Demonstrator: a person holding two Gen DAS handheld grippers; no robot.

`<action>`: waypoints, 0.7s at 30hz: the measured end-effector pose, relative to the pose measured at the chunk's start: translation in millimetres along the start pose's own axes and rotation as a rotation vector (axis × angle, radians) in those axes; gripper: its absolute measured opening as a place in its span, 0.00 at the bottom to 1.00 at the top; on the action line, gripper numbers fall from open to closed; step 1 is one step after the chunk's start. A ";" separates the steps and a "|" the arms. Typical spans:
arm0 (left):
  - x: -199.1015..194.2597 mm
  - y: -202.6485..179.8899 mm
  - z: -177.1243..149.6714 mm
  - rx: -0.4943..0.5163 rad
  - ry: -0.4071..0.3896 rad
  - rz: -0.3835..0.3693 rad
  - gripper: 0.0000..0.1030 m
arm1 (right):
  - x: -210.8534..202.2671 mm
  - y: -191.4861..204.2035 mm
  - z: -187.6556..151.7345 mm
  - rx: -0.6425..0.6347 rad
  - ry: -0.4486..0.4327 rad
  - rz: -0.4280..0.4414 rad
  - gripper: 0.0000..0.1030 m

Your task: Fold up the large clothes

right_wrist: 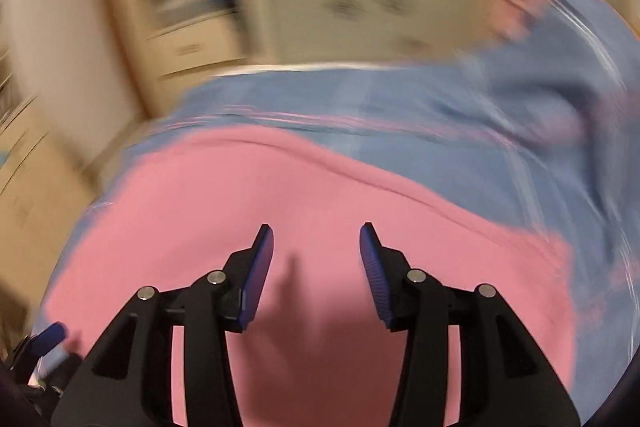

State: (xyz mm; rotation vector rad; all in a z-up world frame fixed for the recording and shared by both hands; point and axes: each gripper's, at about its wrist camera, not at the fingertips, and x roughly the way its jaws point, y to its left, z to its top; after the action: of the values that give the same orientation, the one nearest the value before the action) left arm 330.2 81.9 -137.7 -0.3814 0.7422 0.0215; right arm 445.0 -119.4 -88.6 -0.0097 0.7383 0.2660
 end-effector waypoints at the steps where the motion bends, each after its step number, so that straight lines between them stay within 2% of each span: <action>1: -1.7 4.8 1.5 -0.014 -0.001 0.003 0.92 | 12.5 16.7 9.1 -0.020 0.001 0.001 0.46; 3: -1.5 12.5 1.4 -0.028 0.009 0.009 0.93 | 56.7 39.4 19.5 -0.053 0.054 -0.054 0.47; 5: 4.0 23.1 1.0 -0.037 0.037 0.033 0.93 | 105.5 49.0 11.6 -0.090 0.155 -0.112 0.48; 7: 6.7 30.0 1.6 -0.035 0.048 0.042 0.93 | 123.5 58.3 6.1 -0.136 0.164 -0.168 0.49; 10: 2.5 33.9 2.4 -0.047 0.044 0.046 0.93 | 108.6 58.0 13.1 -0.129 0.133 -0.159 0.48; 12: -0.4 32.4 1.6 -0.042 0.039 0.029 0.93 | 66.4 40.9 14.3 -0.036 -0.011 -0.084 0.49; 13: 0.8 30.2 1.4 -0.039 0.039 0.023 0.93 | 55.4 36.1 6.9 -0.024 -0.052 -0.107 0.51; 14: 1.4 28.4 -0.3 -0.036 0.042 0.019 0.93 | 63.2 31.0 0.7 -0.025 -0.030 -0.181 0.58; 15: 3.0 26.9 -1.0 -0.031 0.046 0.017 0.93 | 87.1 23.0 -9.5 -0.022 0.068 -0.216 0.66; 16: 2.3 23.4 -2.4 -0.018 0.048 0.013 0.93 | 105.9 11.5 -18.8 -0.004 0.141 -0.169 0.67; 18: -1.4 16.7 -1.7 0.012 0.034 0.010 0.93 | 96.5 0.4 -18.3 0.043 0.107 -0.111 0.67; 20: -15.7 9.5 0.9 0.034 -0.009 -0.028 0.93 | 64.2 -7.2 -19.9 0.095 0.038 -0.127 0.67; 21: -25.9 5.2 1.5 0.045 -0.036 -0.059 0.93 | 42.9 -5.9 -27.9 0.106 0.002 -0.146 0.71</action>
State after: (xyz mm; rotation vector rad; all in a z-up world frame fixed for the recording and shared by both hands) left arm 311.2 90.3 -121.2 -0.3594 0.6949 -0.0440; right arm 458.3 -117.7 -138.4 0.0368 0.7489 0.0871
